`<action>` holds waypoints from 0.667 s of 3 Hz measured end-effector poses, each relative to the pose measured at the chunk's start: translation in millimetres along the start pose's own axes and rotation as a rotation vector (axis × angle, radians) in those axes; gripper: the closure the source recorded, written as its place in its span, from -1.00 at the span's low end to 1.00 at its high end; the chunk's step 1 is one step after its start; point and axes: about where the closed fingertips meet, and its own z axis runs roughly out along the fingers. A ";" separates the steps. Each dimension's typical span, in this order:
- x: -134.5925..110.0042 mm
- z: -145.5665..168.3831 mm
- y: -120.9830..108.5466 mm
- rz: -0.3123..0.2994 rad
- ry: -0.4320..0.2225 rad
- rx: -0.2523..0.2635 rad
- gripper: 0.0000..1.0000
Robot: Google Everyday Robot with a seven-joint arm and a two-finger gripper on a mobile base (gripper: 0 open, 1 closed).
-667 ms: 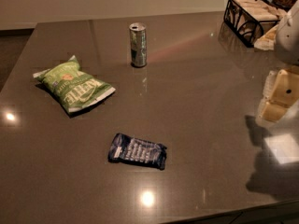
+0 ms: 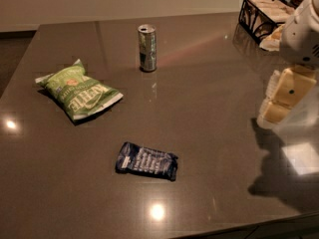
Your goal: Knock redbull can over
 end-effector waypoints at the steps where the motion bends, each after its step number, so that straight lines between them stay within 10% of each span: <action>1: -30.6 19.9 -20.9 0.064 -0.073 0.008 -1.00; 2: -66.4 46.9 -44.8 0.158 -0.132 0.049 -1.00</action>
Offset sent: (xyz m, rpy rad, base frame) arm 0.1244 0.0957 -0.0225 0.2726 -0.1160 -0.2798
